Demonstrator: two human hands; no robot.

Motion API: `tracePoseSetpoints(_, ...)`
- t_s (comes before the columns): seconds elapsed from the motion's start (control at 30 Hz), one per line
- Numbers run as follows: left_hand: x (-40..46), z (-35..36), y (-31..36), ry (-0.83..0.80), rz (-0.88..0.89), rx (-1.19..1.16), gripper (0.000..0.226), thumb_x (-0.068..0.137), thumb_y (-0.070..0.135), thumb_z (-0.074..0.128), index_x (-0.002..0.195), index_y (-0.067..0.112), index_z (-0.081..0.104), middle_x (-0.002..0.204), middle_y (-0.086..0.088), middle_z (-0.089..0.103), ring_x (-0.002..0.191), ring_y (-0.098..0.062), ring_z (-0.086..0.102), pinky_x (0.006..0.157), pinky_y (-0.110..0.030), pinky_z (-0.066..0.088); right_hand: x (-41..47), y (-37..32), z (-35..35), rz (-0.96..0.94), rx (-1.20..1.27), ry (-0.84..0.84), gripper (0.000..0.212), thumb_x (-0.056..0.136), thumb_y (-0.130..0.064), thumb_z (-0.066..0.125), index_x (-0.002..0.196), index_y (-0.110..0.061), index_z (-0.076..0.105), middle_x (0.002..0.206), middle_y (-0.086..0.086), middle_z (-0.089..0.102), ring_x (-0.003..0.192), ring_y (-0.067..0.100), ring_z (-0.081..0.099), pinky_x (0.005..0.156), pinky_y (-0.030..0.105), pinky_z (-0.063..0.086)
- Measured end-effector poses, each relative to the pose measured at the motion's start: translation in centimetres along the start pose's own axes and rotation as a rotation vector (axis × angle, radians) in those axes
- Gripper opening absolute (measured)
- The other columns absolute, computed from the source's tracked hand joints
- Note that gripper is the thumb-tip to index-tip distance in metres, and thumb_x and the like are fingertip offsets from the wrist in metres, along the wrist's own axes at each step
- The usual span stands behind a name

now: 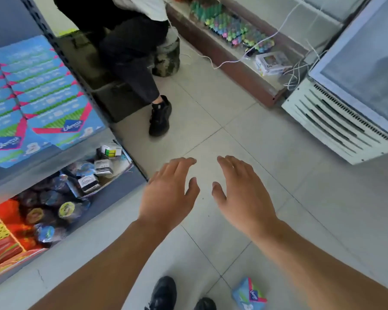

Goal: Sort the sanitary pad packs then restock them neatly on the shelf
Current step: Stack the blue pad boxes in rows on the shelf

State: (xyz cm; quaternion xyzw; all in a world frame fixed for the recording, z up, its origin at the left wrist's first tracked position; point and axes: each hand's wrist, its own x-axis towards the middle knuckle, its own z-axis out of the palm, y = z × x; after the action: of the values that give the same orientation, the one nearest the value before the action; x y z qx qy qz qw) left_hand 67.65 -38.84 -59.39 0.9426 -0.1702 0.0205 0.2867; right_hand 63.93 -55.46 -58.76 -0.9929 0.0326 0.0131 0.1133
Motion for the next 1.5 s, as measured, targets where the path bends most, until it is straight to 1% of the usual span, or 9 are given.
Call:
tracePoseSetpoints(0.2, -0.7, 7.9, 4.9, -0.259, 0.165, -0.015, 0.039, 0.096, 0.032, 0.049, 0.134, 0.026, 0.049, 0.132, 0.008, 0.055, 0.115, -0.014, 0.056, 0.093, -0.031, 0.045, -6.0, 8.1, 2.8, 0.285, 0.045, -0.034, 0.056, 0.096, -0.035, 0.049, 0.146, -0.014, 0.038, 0.146, 0.008, 0.046, 0.133, 0.025, 0.044, 0.107, 0.035, 0.04)
tracePoseSetpoints(0.53, -11.4, 23.5, 12.1, -0.633, 0.19, -0.028, 0.041, 0.096, 0.032, 0.049, 0.136, 0.028, 0.046, 0.133, 0.011, 0.051, 0.115, -0.01, 0.054, 0.087, -0.032, 0.049, -22.8, 20.1, 11.2, 0.745, 0.211, -0.198, 0.055, 0.097, -0.03, 0.046, 0.148, -0.015, 0.032, 0.151, 0.006, 0.037, 0.134, 0.025, 0.037, 0.105, 0.036, 0.037)
tracePoseSetpoints(0.8, -23.4, 43.2, 6.4, -0.989, -0.085, 0.01, 0.037, 0.093, 0.032, 0.055, 0.129, 0.023, 0.051, 0.123, -0.001, 0.059, 0.109, -0.019, 0.059, 0.093, -0.035, 0.047, -34.6, 26.4, 30.2, 1.13, 0.509, -0.352, 0.055, 0.096, -0.026, 0.051, 0.147, -0.013, 0.032, 0.139, 0.015, 0.045, 0.122, 0.031, 0.05, 0.095, 0.036, 0.041)
tracePoseSetpoints(0.93, -28.0, 51.3, 1.4, -1.047, -0.155, 0.029, 0.047, 0.095, 0.029, 0.056, 0.139, 0.016, 0.045, 0.133, -0.007, 0.055, 0.119, -0.023, 0.054, 0.1, -0.033, 0.042, -37.1, 27.1, 41.0, 1.313, 0.724, -0.395, 0.054, 0.095, -0.026, 0.053, 0.143, -0.01, 0.035, 0.138, 0.016, 0.049, 0.126, 0.032, 0.048, 0.097, 0.033, 0.04)
tracePoseSetpoints(1.03, -30.5, 55.0, -1.2, -1.116, -0.185, 0.019, 0.059, 0.095, 0.029, 0.058, 0.147, 0.014, 0.034, 0.144, -0.008, 0.047, 0.128, -0.023, 0.048, 0.105, -0.032, 0.037, -37.8, 26.6, 46.8, 1.404, 0.816, -0.379, 0.046, 0.093, -0.021, 0.054, 0.134, -0.006, 0.042, 0.131, 0.014, 0.054, 0.12, 0.032, 0.05, 0.087, 0.028, 0.038)
tracePoseSetpoints(1.13, -31.8, 56.6, -2.6, -1.189, -0.269, -0.164, 0.047, 0.092, 0.024, 0.064, 0.135, 0.014, 0.047, 0.128, -0.004, 0.059, 0.115, -0.022, 0.059, 0.095, -0.034, 0.046, -37.6, 25.9, 49.2, 1.465, 0.919, -0.293, 0.039, 0.088, -0.02, 0.056, 0.124, -0.005, 0.05, 0.124, 0.014, 0.057, 0.114, 0.033, 0.053, 0.088, 0.032, 0.044)
tracePoseSetpoints(1.23, -31.3, 55.2, -2.3, -1.103, -0.414, -0.292, 0.047, 0.093, 0.025, 0.063, 0.135, 0.01, 0.048, 0.119, 0.001, 0.06, 0.103, -0.017, 0.059, 0.089, -0.036, 0.048, -37.0, 25.7, 47.8, 1.494, 1.008, -0.228, 0.048, 0.073, -0.035, 0.053, 0.114, -0.01, 0.057, 0.116, 0.014, 0.06, 0.102, 0.028, 0.061, 0.072, 0.027, 0.045)
tracePoseSetpoints(1.37, -27.9, 48.4, -1.0, -0.965, -0.409, -0.344, 0.038, 0.086, 0.031, 0.061, 0.121, 0.015, 0.061, 0.106, -0.004, 0.069, 0.09, -0.019, 0.068, 0.073, -0.028, 0.051, -34.1, 24.2, 40.9, 1.346, 0.965, -0.157, 0.028, 0.086, -0.018, 0.054, 0.111, -0.009, 0.061, 0.106, 0.011, 0.065, 0.085, 0.016, 0.065, 0.049, 0.007, 0.039)
tracePoseSetpoints(1.5, -22.5, 38.5, 1.1, -0.756, -0.509, -0.453, 0.039, 0.092, 0.027, 0.064, 0.127, 0.015, 0.054, 0.113, 0.001, 0.065, 0.091, -0.012, 0.066, 0.074, -0.022, 0.052, -28.7, 20.5, 31.4, 1.181, 0.956, -0.049, 0.025, 0.092, -0.022, 0.059, 0.116, -0.017, 0.053, 0.111, 0.005, 0.061, 0.087, 0.007, 0.063, 0.05, 0.001, 0.038)
